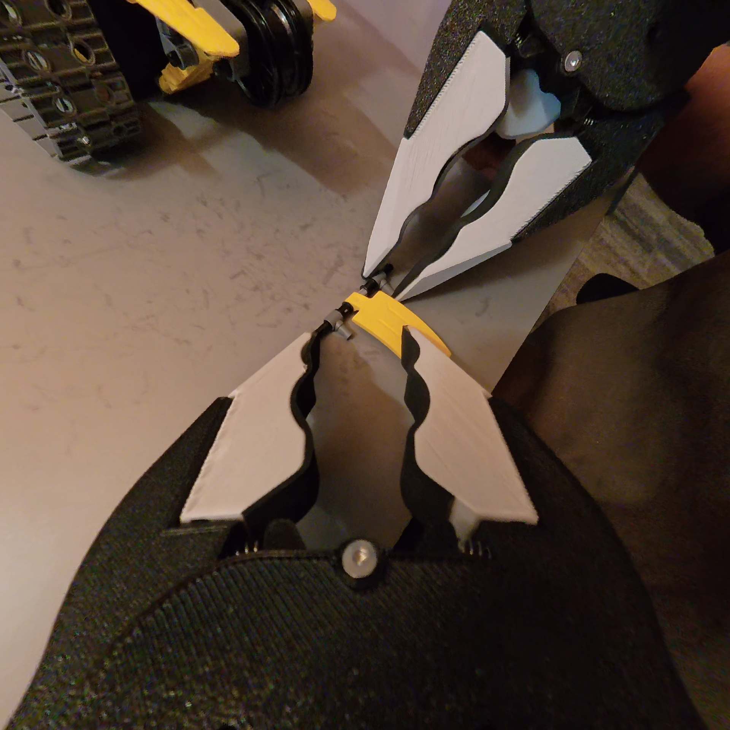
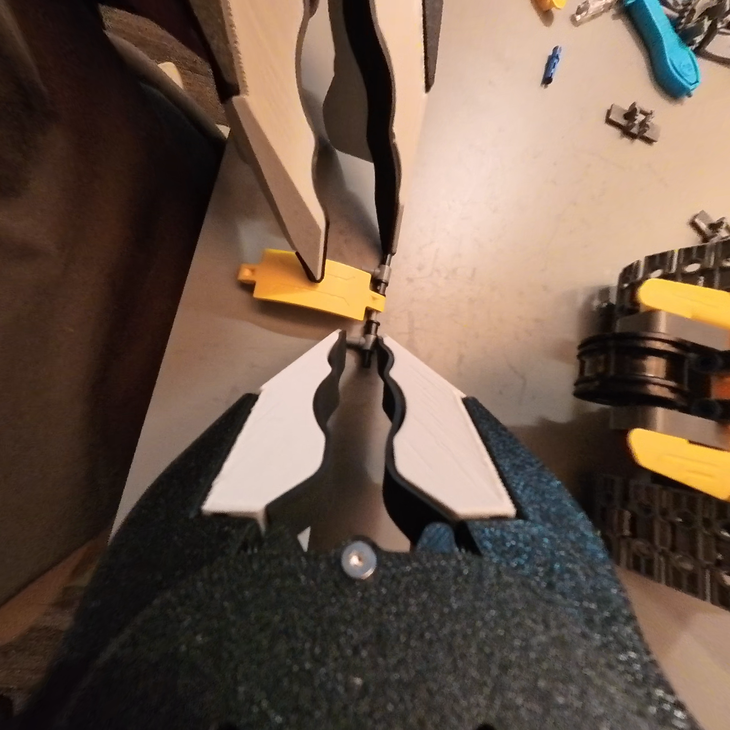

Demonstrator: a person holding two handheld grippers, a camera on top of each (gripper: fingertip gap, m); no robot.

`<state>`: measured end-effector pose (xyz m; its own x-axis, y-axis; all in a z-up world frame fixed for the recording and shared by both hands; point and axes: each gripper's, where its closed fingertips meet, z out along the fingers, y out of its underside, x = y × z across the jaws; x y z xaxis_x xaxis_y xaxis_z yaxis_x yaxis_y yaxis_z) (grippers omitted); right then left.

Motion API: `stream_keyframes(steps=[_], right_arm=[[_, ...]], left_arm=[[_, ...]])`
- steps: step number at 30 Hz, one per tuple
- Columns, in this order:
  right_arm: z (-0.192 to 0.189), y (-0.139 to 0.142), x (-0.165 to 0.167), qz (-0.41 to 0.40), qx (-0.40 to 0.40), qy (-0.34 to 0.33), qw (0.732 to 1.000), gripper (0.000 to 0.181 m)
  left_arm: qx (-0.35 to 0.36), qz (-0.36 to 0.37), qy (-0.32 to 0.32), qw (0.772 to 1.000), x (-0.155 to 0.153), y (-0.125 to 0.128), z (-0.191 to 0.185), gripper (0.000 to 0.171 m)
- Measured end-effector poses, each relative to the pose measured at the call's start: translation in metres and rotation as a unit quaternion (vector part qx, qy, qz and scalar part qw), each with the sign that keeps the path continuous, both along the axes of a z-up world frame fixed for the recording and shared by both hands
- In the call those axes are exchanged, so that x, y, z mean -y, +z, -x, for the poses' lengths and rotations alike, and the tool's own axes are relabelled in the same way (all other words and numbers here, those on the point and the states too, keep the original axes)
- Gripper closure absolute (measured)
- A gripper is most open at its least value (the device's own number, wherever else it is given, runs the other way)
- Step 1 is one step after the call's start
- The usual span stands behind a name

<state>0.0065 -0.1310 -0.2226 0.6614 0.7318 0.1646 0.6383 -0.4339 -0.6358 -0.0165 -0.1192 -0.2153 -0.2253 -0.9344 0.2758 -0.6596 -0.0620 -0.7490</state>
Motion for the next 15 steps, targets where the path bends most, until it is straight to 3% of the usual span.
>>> stream_keyframes(steps=[9,15], right_arm=[[0.0014,-0.0003,-0.0022,0.033,-0.061,-0.025,0.997,0.167],[0.0018,-0.0003,-0.0011,0.043,-0.06,-0.009,0.997,0.167]], left_arm=[[0.01,-0.024,-0.001,1.0,-0.0015,-0.0008,0.0014,0.132],[0.015,-0.041,-0.015,0.999,-0.001,-0.0006,0.0021,0.133]])
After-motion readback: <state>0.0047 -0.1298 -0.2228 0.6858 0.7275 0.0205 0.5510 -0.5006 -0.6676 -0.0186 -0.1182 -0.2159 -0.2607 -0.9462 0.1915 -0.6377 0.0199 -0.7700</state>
